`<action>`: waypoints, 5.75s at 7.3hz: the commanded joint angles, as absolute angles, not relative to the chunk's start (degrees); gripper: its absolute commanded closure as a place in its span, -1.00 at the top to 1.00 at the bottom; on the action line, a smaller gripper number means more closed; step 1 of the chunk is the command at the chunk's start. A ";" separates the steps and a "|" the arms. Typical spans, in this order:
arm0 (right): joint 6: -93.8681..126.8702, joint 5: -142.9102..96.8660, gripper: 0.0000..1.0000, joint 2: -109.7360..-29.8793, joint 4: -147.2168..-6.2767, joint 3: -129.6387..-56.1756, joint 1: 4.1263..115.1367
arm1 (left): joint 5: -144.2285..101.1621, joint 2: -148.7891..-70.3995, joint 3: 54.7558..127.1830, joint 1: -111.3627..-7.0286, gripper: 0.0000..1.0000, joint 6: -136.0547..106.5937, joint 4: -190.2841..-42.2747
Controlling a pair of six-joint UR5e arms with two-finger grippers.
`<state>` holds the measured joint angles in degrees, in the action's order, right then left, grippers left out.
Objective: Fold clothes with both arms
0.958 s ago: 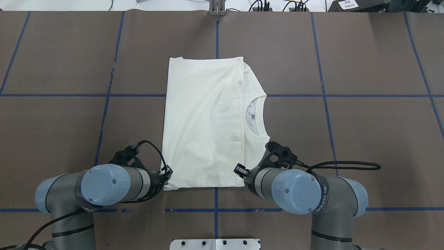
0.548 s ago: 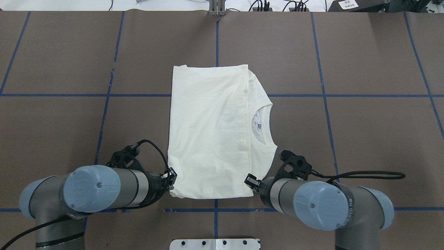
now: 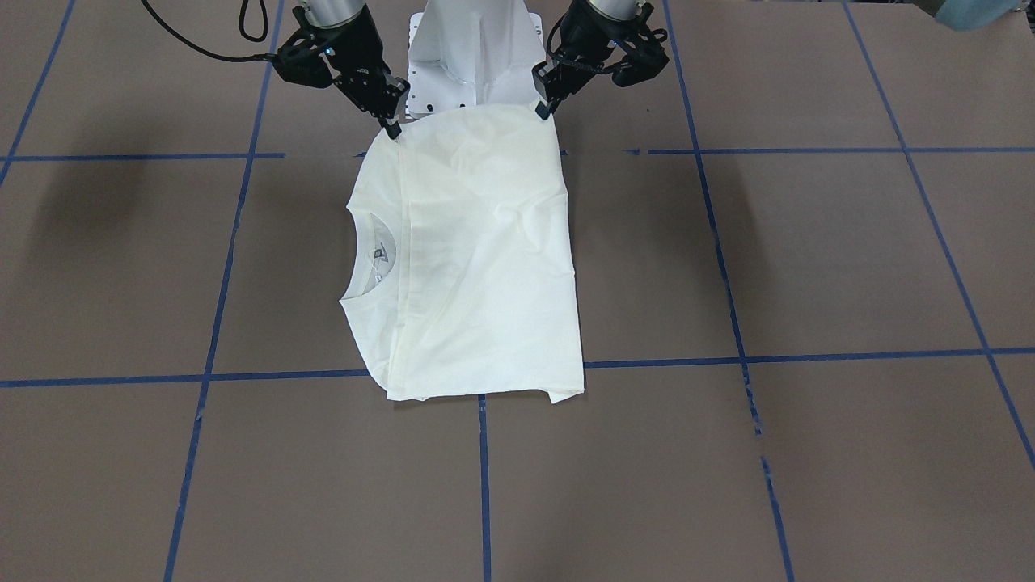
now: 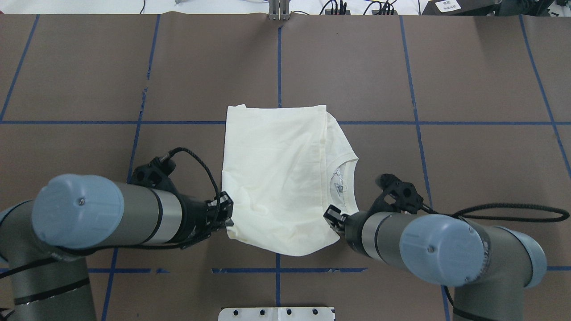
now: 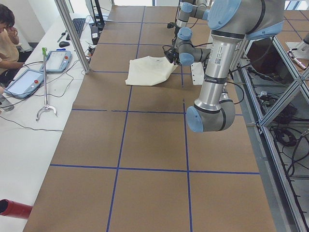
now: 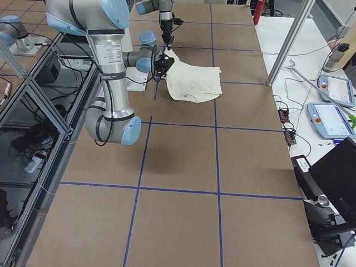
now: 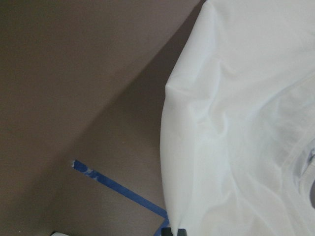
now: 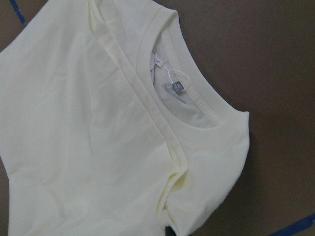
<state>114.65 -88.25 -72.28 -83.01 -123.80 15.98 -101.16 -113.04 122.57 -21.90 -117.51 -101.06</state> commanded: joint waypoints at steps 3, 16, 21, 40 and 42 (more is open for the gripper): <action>101.20 -102.63 -1.00 -51.66 -82.53 -93.99 37.85 | -101.34 -125.73 98.97 -38.02 -1.00 -105.66 -106.91; 90.08 -113.55 -1.00 -47.90 -65.92 -76.11 43.77 | -100.90 -116.88 79.49 -42.81 -1.00 -93.16 -148.58; 91.14 -113.55 -1.00 -48.61 -65.92 -78.40 43.59 | -112.12 -120.85 68.46 -39.46 -1.00 -85.69 -164.17; 93.08 -117.86 -1.00 -52.12 -66.01 -84.55 45.97 | -111.18 -118.14 78.66 -29.96 -1.00 -94.04 -157.50; 93.08 -117.77 -1.00 -52.03 -66.01 -84.55 45.88 | -111.88 -116.38 78.66 -33.21 -1.00 -93.26 -156.80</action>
<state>93.08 -117.85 -52.09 -66.04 -84.57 45.95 -111.57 -117.82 78.63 -31.46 -93.79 -157.30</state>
